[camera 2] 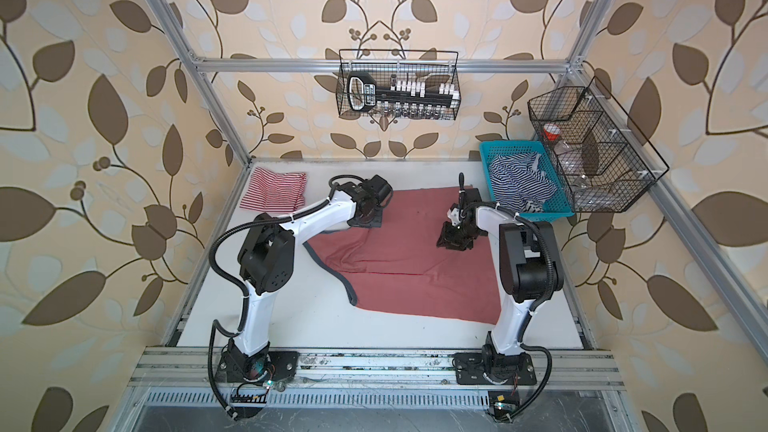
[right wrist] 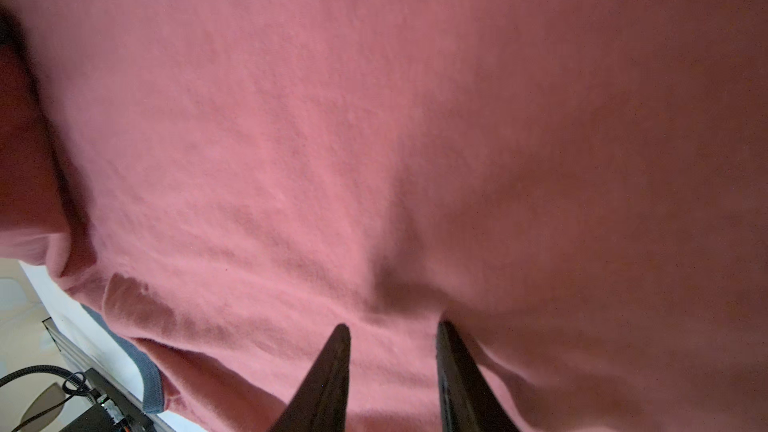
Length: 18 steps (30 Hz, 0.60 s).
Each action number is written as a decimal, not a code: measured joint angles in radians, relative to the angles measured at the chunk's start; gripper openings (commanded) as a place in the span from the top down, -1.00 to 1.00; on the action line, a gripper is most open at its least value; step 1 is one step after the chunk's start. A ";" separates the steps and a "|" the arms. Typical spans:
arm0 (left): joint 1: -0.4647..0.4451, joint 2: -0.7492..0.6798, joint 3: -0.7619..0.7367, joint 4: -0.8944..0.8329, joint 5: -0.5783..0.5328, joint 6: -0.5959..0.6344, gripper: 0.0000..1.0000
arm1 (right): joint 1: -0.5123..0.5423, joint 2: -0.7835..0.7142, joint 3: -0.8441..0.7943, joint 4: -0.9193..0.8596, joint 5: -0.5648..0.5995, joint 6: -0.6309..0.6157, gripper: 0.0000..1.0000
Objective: Fold and stack the tank tops
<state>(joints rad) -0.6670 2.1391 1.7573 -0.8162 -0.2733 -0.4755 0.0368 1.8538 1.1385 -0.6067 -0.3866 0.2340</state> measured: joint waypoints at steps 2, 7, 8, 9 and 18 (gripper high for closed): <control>-0.025 0.031 -0.014 -0.014 0.012 0.005 0.83 | -0.013 0.000 -0.002 0.003 -0.007 0.000 0.27; -0.058 0.042 -0.054 -0.047 0.058 0.004 0.27 | -0.034 0.000 -0.006 0.006 -0.018 0.000 0.27; -0.059 0.040 -0.054 -0.048 0.061 0.003 0.22 | -0.035 0.000 -0.007 0.006 -0.019 0.000 0.27; -0.059 0.038 -0.054 -0.048 0.062 -0.001 0.19 | -0.035 0.000 -0.007 0.007 -0.021 0.000 0.27; 0.013 -0.031 0.035 -0.091 0.056 -0.014 0.08 | -0.037 0.000 -0.007 0.008 -0.026 0.000 0.27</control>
<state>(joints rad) -0.6544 2.1078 1.7924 -0.9073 -0.2169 -0.4892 -0.0006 1.8538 1.1313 -0.5987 -0.4122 0.2340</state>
